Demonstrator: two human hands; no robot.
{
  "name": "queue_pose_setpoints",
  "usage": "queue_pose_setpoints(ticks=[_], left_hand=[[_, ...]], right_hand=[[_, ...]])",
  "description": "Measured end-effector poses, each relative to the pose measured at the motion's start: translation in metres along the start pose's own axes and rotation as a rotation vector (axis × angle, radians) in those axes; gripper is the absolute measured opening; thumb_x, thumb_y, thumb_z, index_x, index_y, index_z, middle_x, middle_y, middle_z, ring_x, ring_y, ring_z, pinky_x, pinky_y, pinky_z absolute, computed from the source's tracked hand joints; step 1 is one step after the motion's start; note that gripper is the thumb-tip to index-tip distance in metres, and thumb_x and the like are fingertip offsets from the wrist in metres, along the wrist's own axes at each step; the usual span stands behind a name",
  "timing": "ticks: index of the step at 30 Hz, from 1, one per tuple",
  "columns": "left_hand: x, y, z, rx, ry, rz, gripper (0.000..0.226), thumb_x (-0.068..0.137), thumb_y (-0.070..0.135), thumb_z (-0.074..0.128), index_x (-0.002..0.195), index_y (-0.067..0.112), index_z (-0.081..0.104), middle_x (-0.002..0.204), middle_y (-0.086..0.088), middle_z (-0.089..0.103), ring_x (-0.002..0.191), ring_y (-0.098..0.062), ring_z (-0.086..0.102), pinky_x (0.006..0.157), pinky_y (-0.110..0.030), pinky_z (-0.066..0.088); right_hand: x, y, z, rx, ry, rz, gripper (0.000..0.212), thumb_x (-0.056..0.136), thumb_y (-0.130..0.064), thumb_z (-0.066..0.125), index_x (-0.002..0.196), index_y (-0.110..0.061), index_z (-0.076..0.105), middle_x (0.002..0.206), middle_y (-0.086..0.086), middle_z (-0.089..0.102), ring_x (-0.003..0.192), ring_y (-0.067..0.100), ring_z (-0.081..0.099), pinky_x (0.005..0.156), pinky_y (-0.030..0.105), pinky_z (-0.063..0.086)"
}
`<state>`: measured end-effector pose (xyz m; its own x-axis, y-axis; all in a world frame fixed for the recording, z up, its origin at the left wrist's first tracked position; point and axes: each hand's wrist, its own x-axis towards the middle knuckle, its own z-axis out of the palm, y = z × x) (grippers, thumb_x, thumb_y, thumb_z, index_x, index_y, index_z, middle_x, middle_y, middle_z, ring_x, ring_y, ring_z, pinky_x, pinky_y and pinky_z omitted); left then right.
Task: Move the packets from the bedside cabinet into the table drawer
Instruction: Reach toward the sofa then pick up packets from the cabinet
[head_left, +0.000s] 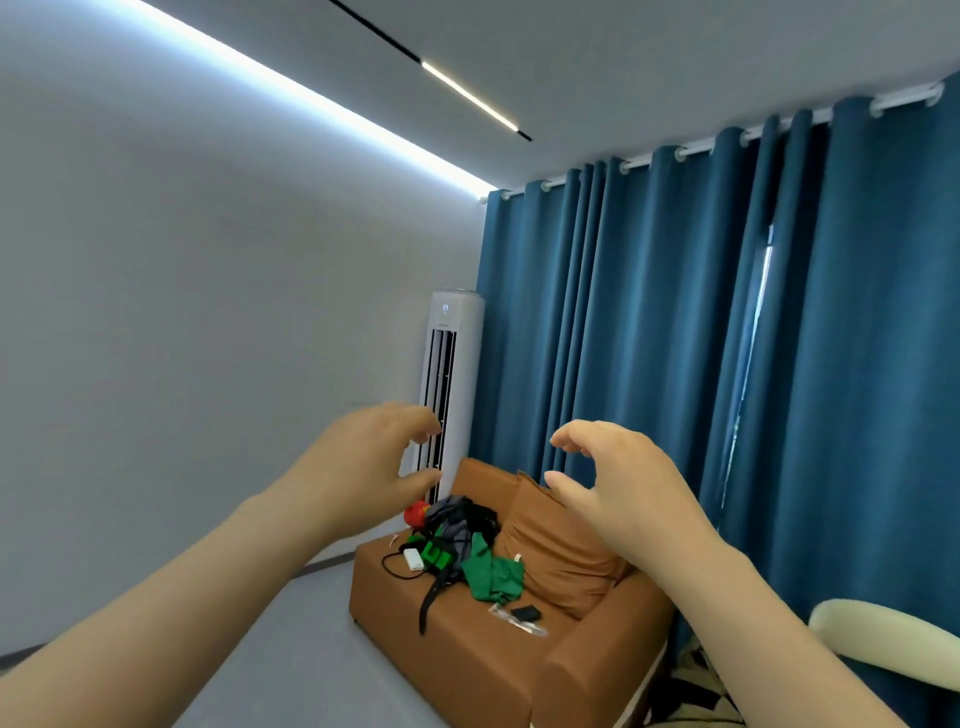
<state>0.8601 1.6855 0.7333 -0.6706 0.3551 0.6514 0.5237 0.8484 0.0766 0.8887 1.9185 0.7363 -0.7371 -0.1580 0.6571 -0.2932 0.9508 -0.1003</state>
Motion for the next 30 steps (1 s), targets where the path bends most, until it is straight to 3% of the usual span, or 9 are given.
queue_pose_setpoints(ticks=[6, 12, 30], left_hand=[[0.056, -0.018, 0.055, 0.048, -0.033, -0.103, 0.041, 0.089, 0.042, 0.057, 0.128, 0.031, 0.048, 0.122, 0.013, 0.055, 0.106, -0.003, 0.053, 0.084, -0.014, 0.038], [0.087, -0.082, 0.095, 0.124, -0.068, -0.221, 0.041, 0.089, 0.042, 0.057, 0.127, 0.030, 0.048, 0.122, 0.013, 0.054, 0.109, -0.005, 0.052, 0.088, -0.017, 0.040], [0.164, -0.411, 0.165, 0.303, -0.104, -0.483, 0.040, 0.088, 0.046, 0.056, 0.126, 0.032, 0.048, 0.121, 0.016, 0.055, 0.109, -0.005, 0.053, 0.091, -0.021, 0.042]], right_hand=[[0.065, 0.048, 0.053, 0.060, -0.058, -0.080, 0.034, 0.091, -0.036, 0.056, 0.123, -0.027, 0.055, 0.119, -0.011, 0.060, 0.111, 0.009, 0.055, 0.093, 0.030, 0.048], [0.135, 0.062, 0.135, 0.105, -0.115, -0.146, 0.039, 0.090, -0.036, 0.057, 0.127, -0.027, 0.054, 0.124, -0.011, 0.059, 0.113, 0.009, 0.055, 0.092, 0.027, 0.047], [0.404, -0.066, 0.415, 0.242, -0.249, -0.382, 0.044, 0.093, -0.039, 0.053, 0.135, -0.028, 0.047, 0.131, -0.010, 0.055, 0.117, 0.009, 0.054, 0.095, 0.028, 0.045]])
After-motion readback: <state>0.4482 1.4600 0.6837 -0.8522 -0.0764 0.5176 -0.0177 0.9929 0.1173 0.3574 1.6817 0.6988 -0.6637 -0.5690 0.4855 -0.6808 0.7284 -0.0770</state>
